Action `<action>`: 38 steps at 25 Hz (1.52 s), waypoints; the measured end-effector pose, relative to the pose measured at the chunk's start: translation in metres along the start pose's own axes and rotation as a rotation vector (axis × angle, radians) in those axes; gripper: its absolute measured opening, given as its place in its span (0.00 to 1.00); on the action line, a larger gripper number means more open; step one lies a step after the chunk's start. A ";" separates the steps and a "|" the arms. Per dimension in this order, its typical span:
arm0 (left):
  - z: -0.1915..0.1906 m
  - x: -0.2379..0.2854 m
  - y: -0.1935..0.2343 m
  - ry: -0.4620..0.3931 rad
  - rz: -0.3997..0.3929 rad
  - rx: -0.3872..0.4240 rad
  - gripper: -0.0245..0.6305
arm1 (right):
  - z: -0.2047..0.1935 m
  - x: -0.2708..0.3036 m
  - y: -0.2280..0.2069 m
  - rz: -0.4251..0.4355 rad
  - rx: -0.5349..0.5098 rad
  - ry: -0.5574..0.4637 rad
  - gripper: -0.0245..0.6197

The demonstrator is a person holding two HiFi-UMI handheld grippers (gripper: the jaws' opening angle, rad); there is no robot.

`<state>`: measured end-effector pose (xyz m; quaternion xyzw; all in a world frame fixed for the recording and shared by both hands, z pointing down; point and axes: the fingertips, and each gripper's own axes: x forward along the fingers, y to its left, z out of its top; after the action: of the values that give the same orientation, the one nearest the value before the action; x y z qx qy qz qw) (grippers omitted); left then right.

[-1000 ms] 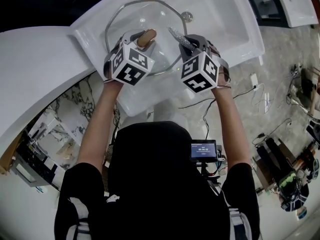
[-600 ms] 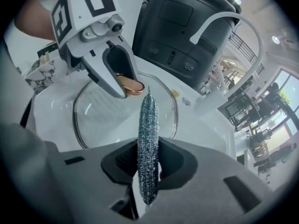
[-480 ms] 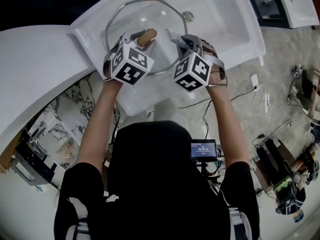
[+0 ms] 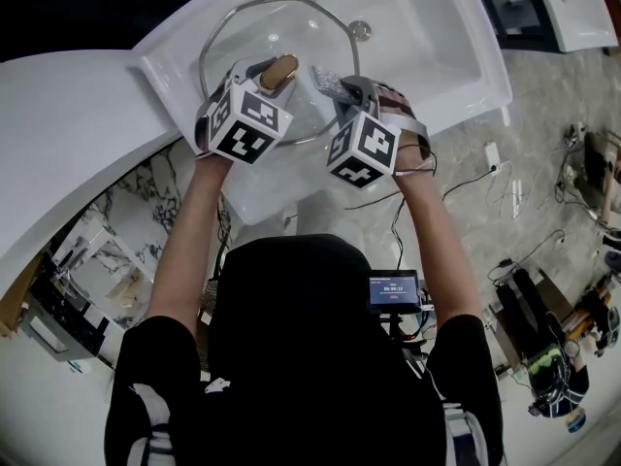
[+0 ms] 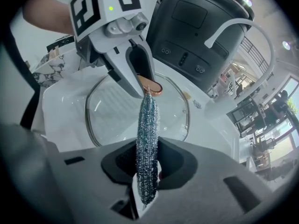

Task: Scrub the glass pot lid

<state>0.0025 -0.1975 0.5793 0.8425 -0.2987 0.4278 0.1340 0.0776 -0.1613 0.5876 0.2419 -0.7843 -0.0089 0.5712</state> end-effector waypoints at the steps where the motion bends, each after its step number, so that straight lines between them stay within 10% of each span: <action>1: 0.000 0.000 0.000 0.000 0.000 -0.001 0.30 | 0.001 -0.001 0.003 0.007 -0.005 0.000 0.15; 38: 0.000 0.000 0.000 -0.003 -0.013 -0.006 0.30 | 0.021 -0.020 0.099 0.379 -0.096 -0.041 0.14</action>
<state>0.0023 -0.1973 0.5790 0.8446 -0.2949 0.4247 0.1389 0.0267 -0.0717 0.5913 0.0622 -0.8260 0.0563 0.5575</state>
